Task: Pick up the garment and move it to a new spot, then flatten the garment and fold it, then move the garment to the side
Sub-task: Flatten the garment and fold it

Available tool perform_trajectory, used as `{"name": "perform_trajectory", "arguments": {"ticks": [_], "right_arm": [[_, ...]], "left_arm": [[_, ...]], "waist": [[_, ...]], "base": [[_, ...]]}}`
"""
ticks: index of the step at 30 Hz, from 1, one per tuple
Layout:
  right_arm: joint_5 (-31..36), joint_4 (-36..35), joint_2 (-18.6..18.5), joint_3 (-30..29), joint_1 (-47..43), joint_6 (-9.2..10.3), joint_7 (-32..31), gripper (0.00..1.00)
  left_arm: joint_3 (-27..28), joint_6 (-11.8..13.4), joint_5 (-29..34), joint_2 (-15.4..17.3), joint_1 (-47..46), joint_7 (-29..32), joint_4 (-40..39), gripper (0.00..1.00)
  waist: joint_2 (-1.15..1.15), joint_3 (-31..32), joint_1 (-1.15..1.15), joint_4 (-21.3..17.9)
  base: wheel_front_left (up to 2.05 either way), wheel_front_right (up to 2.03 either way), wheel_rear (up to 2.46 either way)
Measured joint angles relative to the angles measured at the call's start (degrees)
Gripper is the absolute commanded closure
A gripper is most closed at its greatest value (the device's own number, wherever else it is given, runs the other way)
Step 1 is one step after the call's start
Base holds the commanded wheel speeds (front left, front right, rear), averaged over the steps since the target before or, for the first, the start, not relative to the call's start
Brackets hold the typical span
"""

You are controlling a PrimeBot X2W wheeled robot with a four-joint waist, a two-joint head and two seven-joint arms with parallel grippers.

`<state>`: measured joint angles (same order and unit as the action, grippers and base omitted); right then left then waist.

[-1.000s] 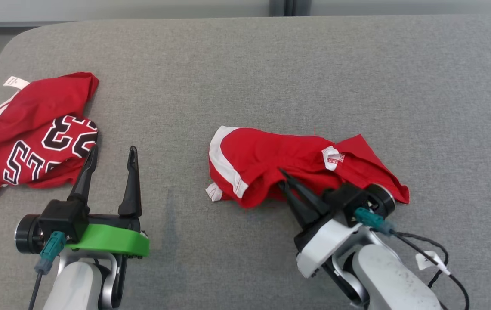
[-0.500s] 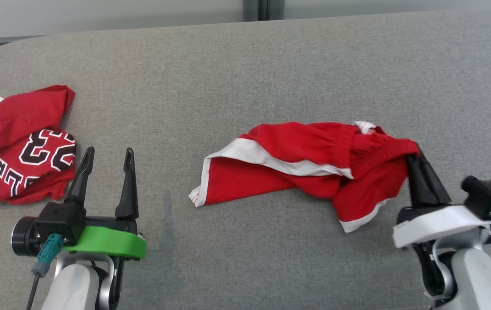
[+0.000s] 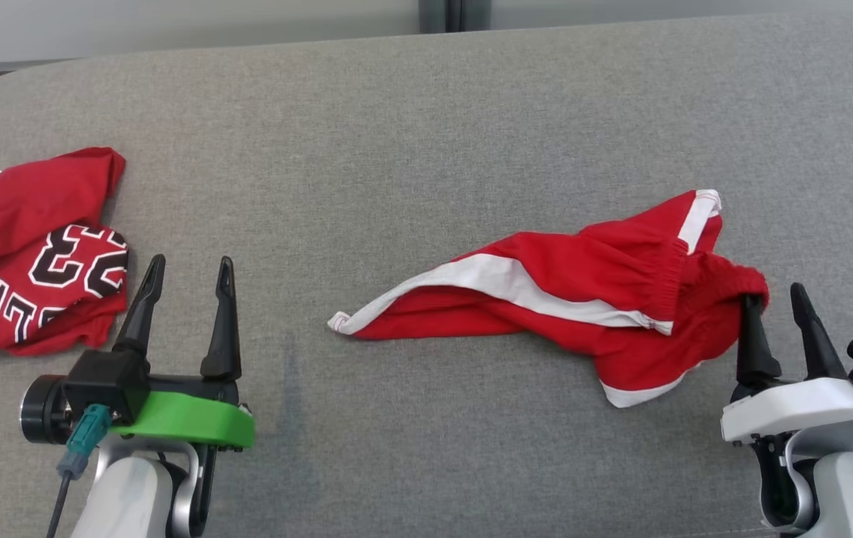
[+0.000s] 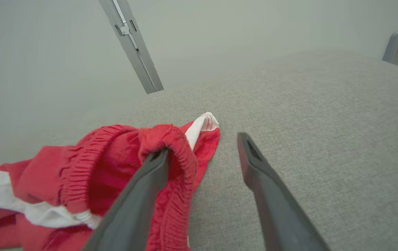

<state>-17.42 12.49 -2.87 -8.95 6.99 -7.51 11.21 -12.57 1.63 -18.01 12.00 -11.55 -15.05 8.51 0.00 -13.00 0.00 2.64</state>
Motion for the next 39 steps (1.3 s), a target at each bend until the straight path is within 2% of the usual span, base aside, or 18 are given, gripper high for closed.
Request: {"name": "perform_trajectory", "arguments": {"ticks": [9, 18, 29, 39], "right_arm": [[6.9, -9.7, -2.0, 3.0, -6.2, 0.00, 0.6, 0.00], [7.2, -18.1, -1.5, 4.1, -11.4, -0.01, -4.0, 0.00], [6.4, -18.5, -0.4, 3.9, -16.4, -0.01, -7.3, 0.00], [5.0, -16.6, -0.1, 5.1, -18.2, -0.01, -7.2, 0.00]], "left_arm": [[0.7, 1.0, 0.3, 0.0, 2.1, 0.0, -0.1, 0.00], [0.9, 1.4, 0.4, 0.3, 5.0, 0.0, -0.1, 0.00], [0.4, 2.0, 0.2, 1.1, 7.1, 0.9, -0.7, 0.00], [-0.2, 2.4, -0.1, 1.4, 7.6, 1.9, -1.7, 0.00]], "waist": [[0.00, 2.5, 0.00, 0.0], [0.00, 5.5, 0.00, 0.0], [0.00, 8.9, 0.00, 0.0], [0.00, 10.4, 0.00, 0.0]], "base": [[0.00, 0.00, 0.00], [0.00, 0.00, 0.00], [0.00, 0.00, 0.00], [0.00, 0.00, 0.00]]}}
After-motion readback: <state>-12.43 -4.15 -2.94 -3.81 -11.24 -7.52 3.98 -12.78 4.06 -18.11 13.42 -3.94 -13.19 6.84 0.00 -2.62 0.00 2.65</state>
